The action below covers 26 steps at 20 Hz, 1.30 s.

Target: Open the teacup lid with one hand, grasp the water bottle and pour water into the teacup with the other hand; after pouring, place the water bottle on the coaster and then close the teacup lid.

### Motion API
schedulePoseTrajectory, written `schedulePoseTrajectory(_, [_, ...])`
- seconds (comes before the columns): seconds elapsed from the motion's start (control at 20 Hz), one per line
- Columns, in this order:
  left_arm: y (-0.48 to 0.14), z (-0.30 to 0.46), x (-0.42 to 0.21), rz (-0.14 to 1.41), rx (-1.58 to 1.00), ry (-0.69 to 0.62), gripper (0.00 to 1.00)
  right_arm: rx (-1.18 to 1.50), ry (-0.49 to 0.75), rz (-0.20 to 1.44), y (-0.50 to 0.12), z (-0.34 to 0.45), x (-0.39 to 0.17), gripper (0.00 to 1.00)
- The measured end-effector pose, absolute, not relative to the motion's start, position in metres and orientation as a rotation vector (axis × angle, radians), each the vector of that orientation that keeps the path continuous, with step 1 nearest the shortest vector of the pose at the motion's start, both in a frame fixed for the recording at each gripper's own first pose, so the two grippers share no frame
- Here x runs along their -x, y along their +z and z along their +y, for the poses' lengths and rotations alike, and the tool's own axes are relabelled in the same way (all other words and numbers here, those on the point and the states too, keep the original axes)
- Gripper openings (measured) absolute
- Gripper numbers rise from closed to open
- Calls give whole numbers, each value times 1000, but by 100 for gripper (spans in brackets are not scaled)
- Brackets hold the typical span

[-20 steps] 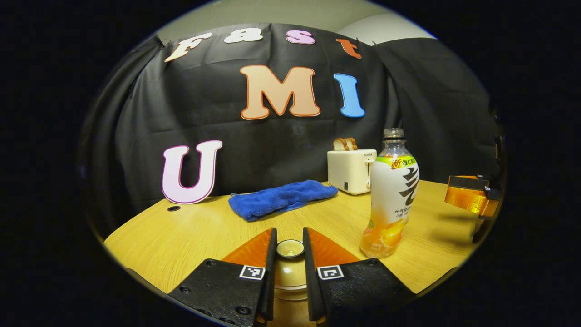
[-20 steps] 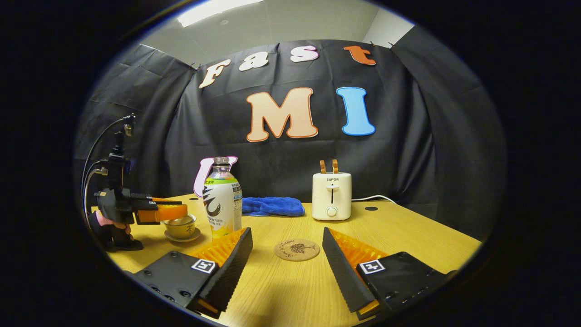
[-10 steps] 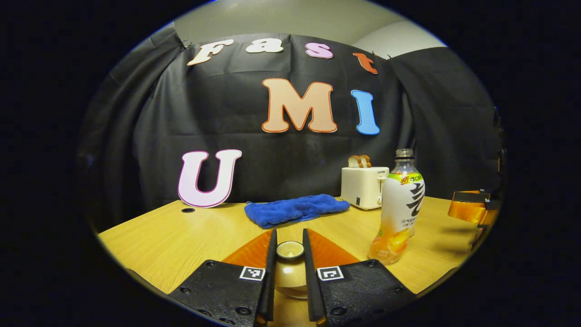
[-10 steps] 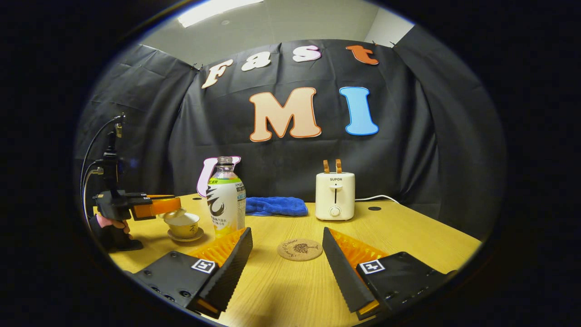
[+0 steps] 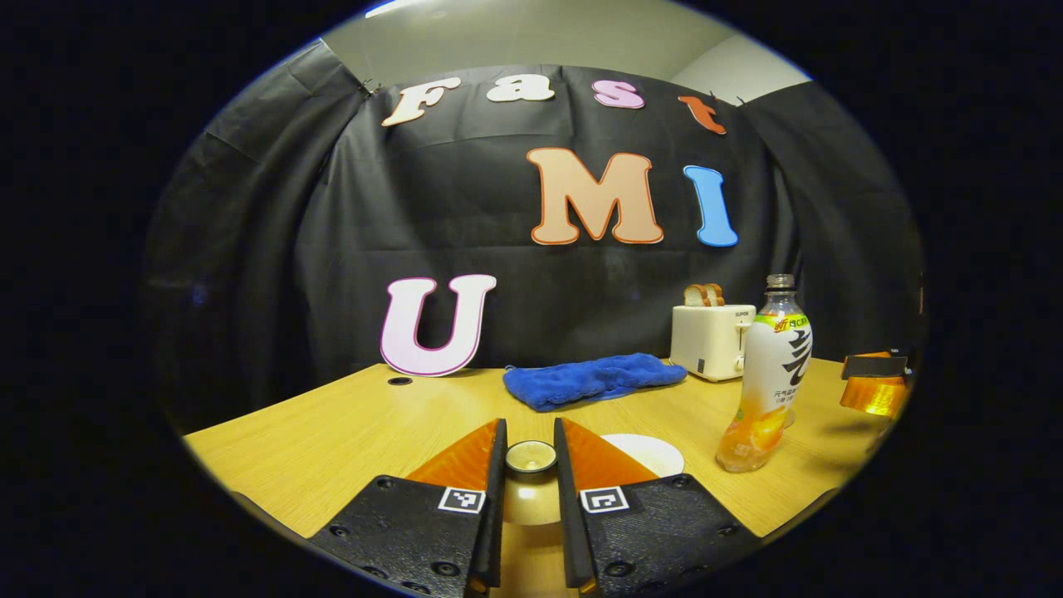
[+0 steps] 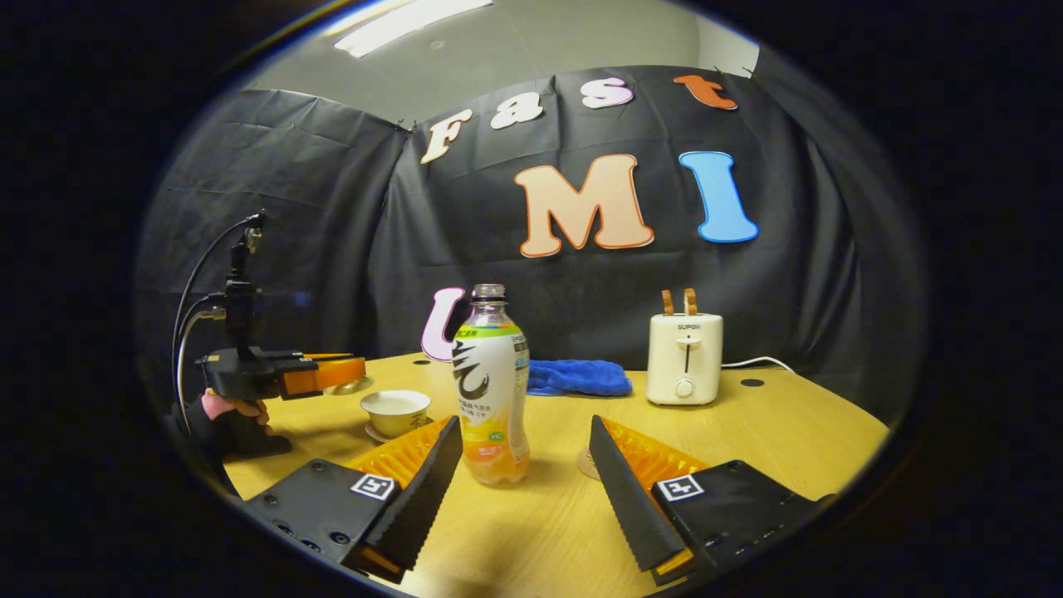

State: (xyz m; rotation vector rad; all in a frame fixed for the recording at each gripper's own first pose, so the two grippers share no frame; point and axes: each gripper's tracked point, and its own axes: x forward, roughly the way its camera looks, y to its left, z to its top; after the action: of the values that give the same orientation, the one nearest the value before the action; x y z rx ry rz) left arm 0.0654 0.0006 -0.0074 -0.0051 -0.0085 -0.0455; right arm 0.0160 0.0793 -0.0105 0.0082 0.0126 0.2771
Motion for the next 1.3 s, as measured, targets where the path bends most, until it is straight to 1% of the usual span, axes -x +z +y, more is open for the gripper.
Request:
schedulePoseTrajectory(0.15, [-9,19,-61,-7,7,-12,27,-9,287,19,-13,97,-29,94])
schedulePoseTrajectory(0.2, [-9,24,-59,-7,6,-6,26,-8,288,24,-15,102,-32,97])
schedulePoseTrajectory(0.3, [-8,32,-56,-8,6,1,27,-3,276,43,-19,110,-41,100])
schedulePoseTrajectory(0.35, [-9,36,-55,-9,6,5,27,1,267,56,-21,112,-45,94])
schedulePoseTrajectory(0.4, [-9,39,-54,-8,6,8,27,4,262,72,-24,115,-49,94])
schedulePoseTrajectory(0.45, [-9,43,-53,-9,7,11,27,7,258,90,-27,118,-53,97])
schedulePoseTrajectory(0.5, [-9,45,-52,-10,7,10,27,9,254,108,-30,118,-58,97])
schedulePoseTrajectory(0.55, [-9,44,-51,-8,7,1,27,8,241,122,-32,118,-62,94])
schedulePoseTrajectory(0.6, [-9,43,-50,-11,8,-3,27,8,225,131,-32,116,-65,98])
schedulePoseTrajectory(0.65, [-10,43,-52,-8,7,-4,27,10,212,135,-33,115,-69,94])
schedulePoseTrajectory(0.75, [-10,42,-51,-11,8,-11,27,14,197,143,-34,118,-75,94])
schedulePoseTrajectory(0.8, [-10,40,-52,-11,9,-16,27,16,196,150,-36,119,-79,98])
schedulePoseTrajectory(0.85, [-11,39,-52,-6,7,-22,27,16,192,161,-38,120,-82,94])
schedulePoseTrajectory(0.9, [-11,38,-52,-9,8,-26,27,15,182,170,-40,120,-85,94])
schedulePoseTrajectory(0.95, [-9,39,-53,-10,7,-29,27,13,171,177,-41,119,-89,98])
schedulePoseTrajectory(1.0, [-11,40,-52,-7,7,-29,27,14,168,181,-43,120,-91,94])
schedulePoseTrajectory(1.05, [-10,41,-52,-9,7,-28,27,16,170,185,-43,122,-95,94])
schedulePoseTrajectory(1.1, [-11,42,-51,-8,7,-26,27,21,174,190,-45,123,-95,97])
schedulePoseTrajectory(1.15, [-12,44,-51,-7,8,-22,27,21,178,201,-47,124,-96,94])
schedulePoseTrajectory(1.25, [-11,47,-52,-8,7,-15,27,28,175,205,-46,125,-93,72])
schedulePoseTrajectory(1.3, [-11,48,-52,-7,7,-15,27,32,179,199,-46,127,-94,72])
